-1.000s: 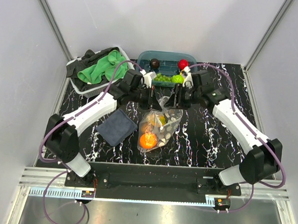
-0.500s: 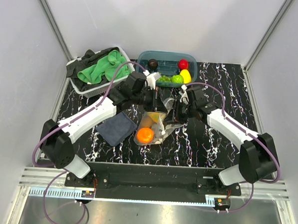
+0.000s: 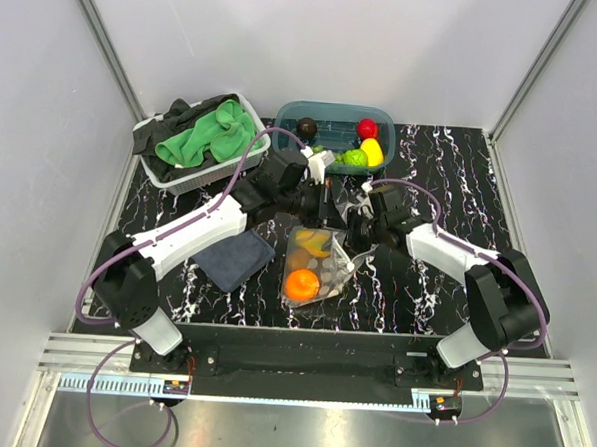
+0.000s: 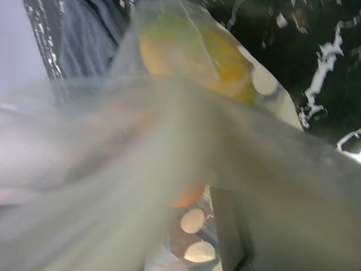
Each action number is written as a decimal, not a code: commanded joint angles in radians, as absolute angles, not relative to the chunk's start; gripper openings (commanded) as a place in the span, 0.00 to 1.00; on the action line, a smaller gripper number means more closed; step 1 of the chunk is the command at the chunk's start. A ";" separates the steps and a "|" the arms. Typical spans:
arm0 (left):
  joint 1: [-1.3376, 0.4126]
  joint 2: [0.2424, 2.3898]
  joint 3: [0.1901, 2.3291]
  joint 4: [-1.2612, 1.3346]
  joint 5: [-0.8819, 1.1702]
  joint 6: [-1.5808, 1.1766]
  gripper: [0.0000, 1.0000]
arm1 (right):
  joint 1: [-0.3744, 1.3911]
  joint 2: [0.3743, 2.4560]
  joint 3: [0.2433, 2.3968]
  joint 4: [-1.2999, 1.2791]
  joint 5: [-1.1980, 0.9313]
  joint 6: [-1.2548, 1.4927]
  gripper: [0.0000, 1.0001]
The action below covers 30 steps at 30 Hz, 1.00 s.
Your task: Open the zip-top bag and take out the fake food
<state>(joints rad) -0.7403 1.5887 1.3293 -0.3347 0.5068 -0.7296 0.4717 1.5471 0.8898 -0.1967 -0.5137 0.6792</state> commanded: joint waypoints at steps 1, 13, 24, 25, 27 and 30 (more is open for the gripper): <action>-0.746 1.591 1.364 -0.264 0.512 -0.741 0.00 | 0.480 1.531 0.833 -0.096 -0.531 0.687 0.59; -0.779 1.631 1.330 -0.218 0.548 -0.787 0.00 | 0.480 1.672 0.810 0.192 -0.540 0.877 0.83; -0.793 1.672 1.338 -0.192 0.577 -0.782 0.00 | 0.482 1.741 0.760 0.348 -0.583 0.992 0.89; -0.793 1.674 1.344 -0.193 0.577 -0.778 0.00 | 0.482 1.735 0.753 0.357 -0.580 0.994 0.89; -0.793 1.674 1.367 -0.234 0.546 -0.749 0.00 | 0.482 1.706 0.738 0.342 -0.569 0.979 0.89; -0.793 1.666 1.379 -0.282 0.503 -0.715 0.00 | 0.480 1.655 0.715 0.279 -0.528 0.956 0.89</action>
